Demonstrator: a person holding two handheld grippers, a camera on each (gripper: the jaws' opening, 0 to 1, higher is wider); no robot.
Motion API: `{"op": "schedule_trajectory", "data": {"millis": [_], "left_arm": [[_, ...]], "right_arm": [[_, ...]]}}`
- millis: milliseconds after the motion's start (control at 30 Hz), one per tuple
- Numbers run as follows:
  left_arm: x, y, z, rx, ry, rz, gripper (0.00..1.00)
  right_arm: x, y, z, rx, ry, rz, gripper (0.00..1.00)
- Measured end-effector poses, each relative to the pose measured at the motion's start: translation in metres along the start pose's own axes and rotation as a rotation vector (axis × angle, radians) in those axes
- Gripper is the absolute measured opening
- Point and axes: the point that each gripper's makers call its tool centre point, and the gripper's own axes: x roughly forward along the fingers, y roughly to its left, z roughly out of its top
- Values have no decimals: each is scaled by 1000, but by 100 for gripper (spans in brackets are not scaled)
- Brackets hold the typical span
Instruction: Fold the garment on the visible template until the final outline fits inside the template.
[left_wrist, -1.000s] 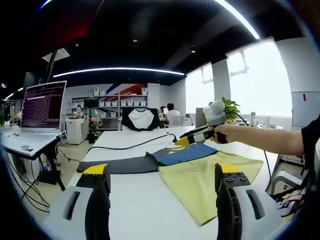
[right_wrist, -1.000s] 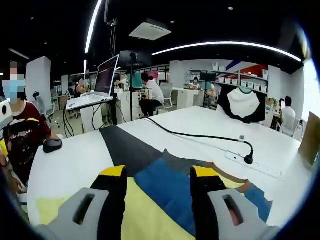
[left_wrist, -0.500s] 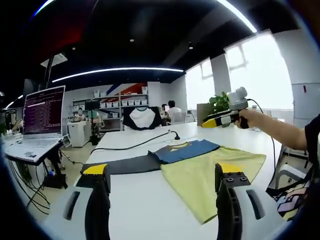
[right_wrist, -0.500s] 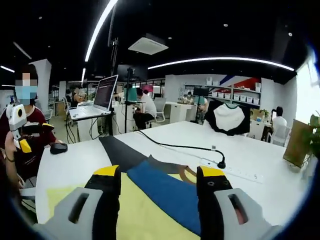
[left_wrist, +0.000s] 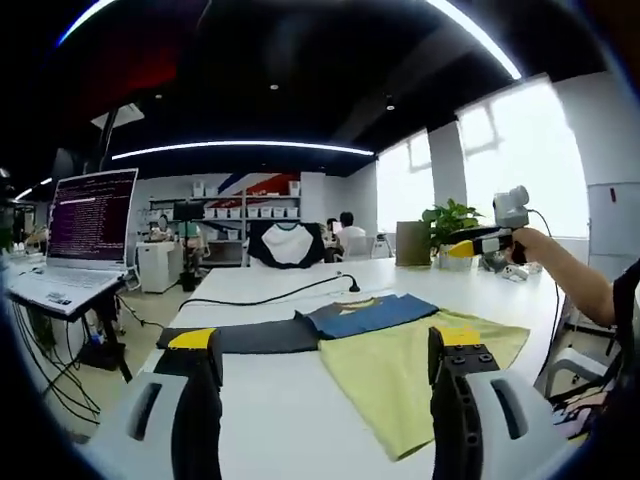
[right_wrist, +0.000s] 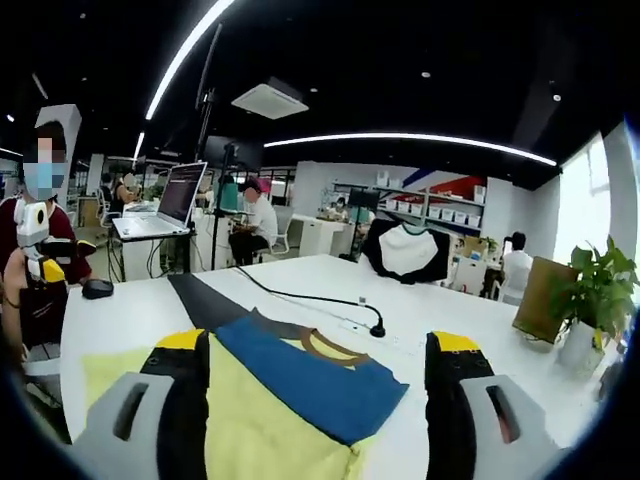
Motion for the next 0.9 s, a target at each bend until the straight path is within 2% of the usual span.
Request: {"op": "schedule_trajectory", "data": {"millis": [67,133,300,367,500,567,633,700,800,833,867,900], "left_arm": [[-2,-3,4,23,-10,-1,89],[-3,-1,7,41,-22,23,89],[-3,-5,13,12,-51,25,89],[-3,-9,16,49,-52,38,90],[-3,-15,17,57,-57,22,90],[-3,-15,17,61,-55,26,90],[-3,-13,17,64,-58,36,90],[-4,-11,21,62,-62,50,90],[-5,-14,32,53,-113,70,90],[-5,-16,33,49,-114,67,90],[-4,-19,34,40,-116,60,90],[-4,-21,35,33,-119,56,90]], "right_arm": [[-8,-9,4,3,-34,-32,98],[-22,-16,3,2,-51,-44,99],[-51,-28,-2,2,-80,-81,99],[-66,-32,-9,0,-74,-93,99],[-93,-39,-26,-15,-61,-134,99],[-113,-47,-43,1,-20,-204,99],[-133,-43,-50,-50,-52,-222,99],[-150,-45,-63,-29,-43,-233,99],[-166,-46,-71,-15,-49,-239,99],[-172,-49,-70,2,-71,-259,99],[-175,-55,-70,19,-60,-287,99],[-179,-54,-69,-36,-41,-275,99]]}}
